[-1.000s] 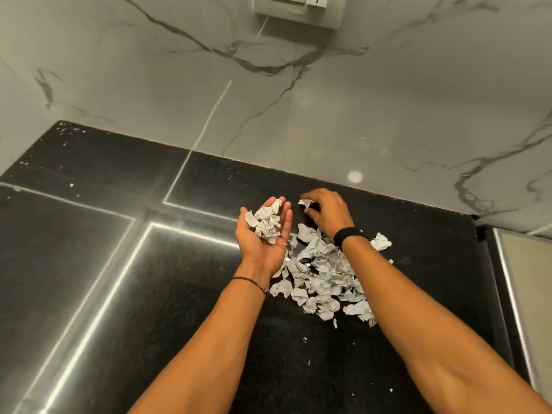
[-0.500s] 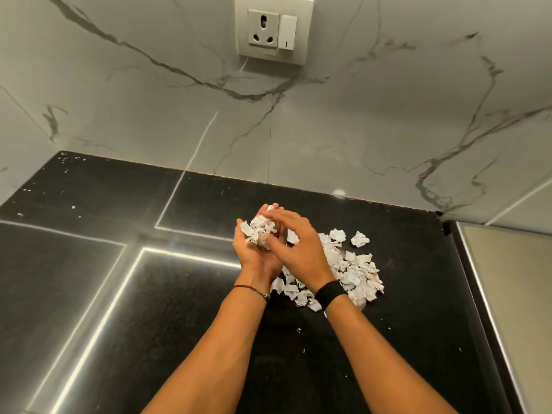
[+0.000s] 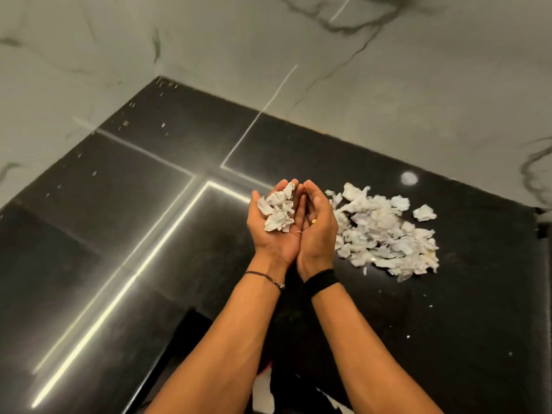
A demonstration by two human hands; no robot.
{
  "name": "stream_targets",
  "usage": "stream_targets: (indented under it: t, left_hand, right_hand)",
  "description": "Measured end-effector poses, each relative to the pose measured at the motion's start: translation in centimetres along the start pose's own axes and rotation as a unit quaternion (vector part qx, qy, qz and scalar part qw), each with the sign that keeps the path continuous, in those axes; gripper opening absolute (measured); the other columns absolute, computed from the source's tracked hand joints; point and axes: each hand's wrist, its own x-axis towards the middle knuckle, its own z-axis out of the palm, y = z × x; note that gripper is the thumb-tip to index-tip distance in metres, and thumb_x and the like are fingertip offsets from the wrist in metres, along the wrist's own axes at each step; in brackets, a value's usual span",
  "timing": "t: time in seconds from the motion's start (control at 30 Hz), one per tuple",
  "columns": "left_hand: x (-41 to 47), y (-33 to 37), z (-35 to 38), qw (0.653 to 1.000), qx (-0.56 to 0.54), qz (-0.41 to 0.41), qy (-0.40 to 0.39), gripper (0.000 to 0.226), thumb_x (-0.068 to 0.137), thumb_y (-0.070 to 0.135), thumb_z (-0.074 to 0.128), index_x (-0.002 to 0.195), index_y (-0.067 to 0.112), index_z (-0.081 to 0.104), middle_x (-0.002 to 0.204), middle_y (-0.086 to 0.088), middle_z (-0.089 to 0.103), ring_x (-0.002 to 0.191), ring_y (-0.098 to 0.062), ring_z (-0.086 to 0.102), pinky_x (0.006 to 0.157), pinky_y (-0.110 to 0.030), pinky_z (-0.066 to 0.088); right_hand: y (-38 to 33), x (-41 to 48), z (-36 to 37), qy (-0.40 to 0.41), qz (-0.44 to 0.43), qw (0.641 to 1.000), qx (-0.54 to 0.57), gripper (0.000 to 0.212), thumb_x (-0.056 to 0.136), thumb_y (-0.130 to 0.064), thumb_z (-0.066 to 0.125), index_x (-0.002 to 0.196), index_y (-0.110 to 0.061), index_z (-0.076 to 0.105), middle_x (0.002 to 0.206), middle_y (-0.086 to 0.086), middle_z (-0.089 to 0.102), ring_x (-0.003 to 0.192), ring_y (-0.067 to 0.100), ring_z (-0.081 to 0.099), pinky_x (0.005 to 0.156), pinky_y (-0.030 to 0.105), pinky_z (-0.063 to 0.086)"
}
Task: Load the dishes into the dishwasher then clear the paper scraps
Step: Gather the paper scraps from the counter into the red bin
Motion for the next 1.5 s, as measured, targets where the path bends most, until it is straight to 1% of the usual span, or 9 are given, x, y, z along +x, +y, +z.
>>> stream_targets:
  t: [0.17, 0.37, 0.73, 0.83, 0.97, 1.13, 1.33, 1.43, 1.5]
  left_hand:
    - [-5.2, 2.6, -4.4, 0.997, -0.013, 0.072, 0.014, 0.044, 0.1, 0.043, 0.052, 0.103, 0.002, 0.068, 0.106, -0.019, 0.069, 0.102, -0.032, 0.066, 0.117, -0.044, 0.04]
    - [-12.6, 5.1, -10.3, 0.99, 0.0, 0.141, 0.028, 0.041, 0.104, 0.038, 0.048, 0.105, 0.003, 0.068, 0.103, -0.017, 0.07, 0.096, -0.029, 0.069, 0.102, -0.041, 0.051]
    - [-24.6, 3.1, -25.6, 0.977, 0.007, 0.112, 0.184, 0.039, 0.104, 0.036, 0.045, 0.098, 0.005, 0.068, 0.092, -0.011, 0.072, 0.085, -0.023, 0.071, 0.083, -0.033, 0.057]
    - [-24.7, 1.7, -29.2, 0.97, 0.018, 0.093, 0.223, 0.039, 0.104, 0.037, 0.047, 0.098, 0.006, 0.07, 0.093, -0.011, 0.072, 0.088, -0.024, 0.07, 0.088, -0.035, 0.057]
    - [-21.7, 0.1, -35.2, 0.958, -0.014, 0.057, 0.281, 0.038, 0.103, 0.039, 0.05, 0.098, 0.007, 0.071, 0.102, -0.012, 0.071, 0.104, -0.026, 0.066, 0.105, -0.039, 0.05]
    - [-14.8, -1.6, -45.8, 0.932, 0.019, 0.073, 0.355, 0.035, 0.104, 0.037, 0.047, 0.103, 0.011, 0.071, 0.108, -0.015, 0.073, 0.091, -0.024, 0.069, 0.085, -0.036, 0.056]
    - [-9.5, -2.1, -54.7, 0.958, 0.133, 0.035, 0.251, 0.063, 0.103, 0.052, 0.035, 0.145, 0.008, 0.053, 0.143, -0.016, 0.059, 0.133, -0.034, 0.055, 0.117, -0.05, 0.039]
    - [-9.1, -1.4, -56.3, 0.943, 0.204, 0.028, 0.262, 0.057, 0.108, 0.051, 0.027, 0.143, 0.014, 0.054, 0.132, -0.006, 0.067, 0.12, -0.022, 0.063, 0.099, -0.038, 0.05]
    - [-9.5, -1.1, -55.6, 0.934, 0.221, 0.03, 0.279, 0.048, 0.11, 0.045, 0.028, 0.137, 0.017, 0.056, 0.123, 0.003, 0.068, 0.107, -0.009, 0.063, 0.083, -0.027, 0.047]
  right_hand:
    - [3.7, -5.7, 0.5, -0.079, 0.066, 0.995, -0.002, 0.033, 0.105, -0.024, 0.053, 0.132, -0.007, 0.063, 0.128, 0.007, 0.07, 0.122, 0.017, 0.065, 0.104, 0.033, 0.05]
    - [7.6, -14.1, -0.3, -0.127, 0.112, 0.985, -0.031, 0.034, 0.103, -0.028, 0.057, 0.131, -0.01, 0.065, 0.129, 0.009, 0.069, 0.123, 0.022, 0.064, 0.112, 0.044, 0.046]
    - [16.0, -28.4, -9.1, -0.053, 0.209, 0.97, -0.116, 0.03, 0.103, -0.019, 0.058, 0.128, -0.006, 0.066, 0.126, 0.009, 0.071, 0.116, 0.018, 0.067, 0.096, 0.029, 0.054]
    - [18.8, -28.7, -11.7, -0.036, 0.238, 0.959, -0.149, 0.028, 0.102, -0.017, 0.059, 0.127, -0.007, 0.067, 0.12, 0.007, 0.073, 0.107, 0.015, 0.071, 0.084, 0.024, 0.057]
    - [25.3, -26.6, -15.8, -0.026, 0.278, 0.94, -0.196, 0.029, 0.101, -0.021, 0.059, 0.126, -0.008, 0.068, 0.119, 0.009, 0.074, 0.11, 0.021, 0.071, 0.094, 0.034, 0.057]
    - [37.1, -22.6, -21.5, 0.019, 0.341, 0.915, -0.214, 0.036, 0.1, -0.029, 0.059, 0.131, -0.012, 0.065, 0.12, 0.011, 0.073, 0.107, 0.025, 0.071, 0.094, 0.04, 0.058]
    - [45.2, -17.6, -25.6, -0.012, 0.346, 0.921, -0.176, 0.045, 0.104, -0.042, 0.051, 0.14, -0.016, 0.056, 0.134, 0.009, 0.066, 0.124, 0.027, 0.061, 0.11, 0.045, 0.046]
    - [45.7, -16.2, -26.4, -0.03, 0.335, 0.915, -0.222, 0.048, 0.102, -0.053, 0.048, 0.138, -0.021, 0.056, 0.13, 0.004, 0.067, 0.12, 0.025, 0.062, 0.107, 0.048, 0.047]
    - [44.9, -16.1, -26.6, -0.048, 0.326, 0.915, -0.234, 0.049, 0.104, -0.052, 0.045, 0.142, -0.022, 0.052, 0.135, 0.003, 0.063, 0.122, 0.023, 0.06, 0.107, 0.045, 0.047]
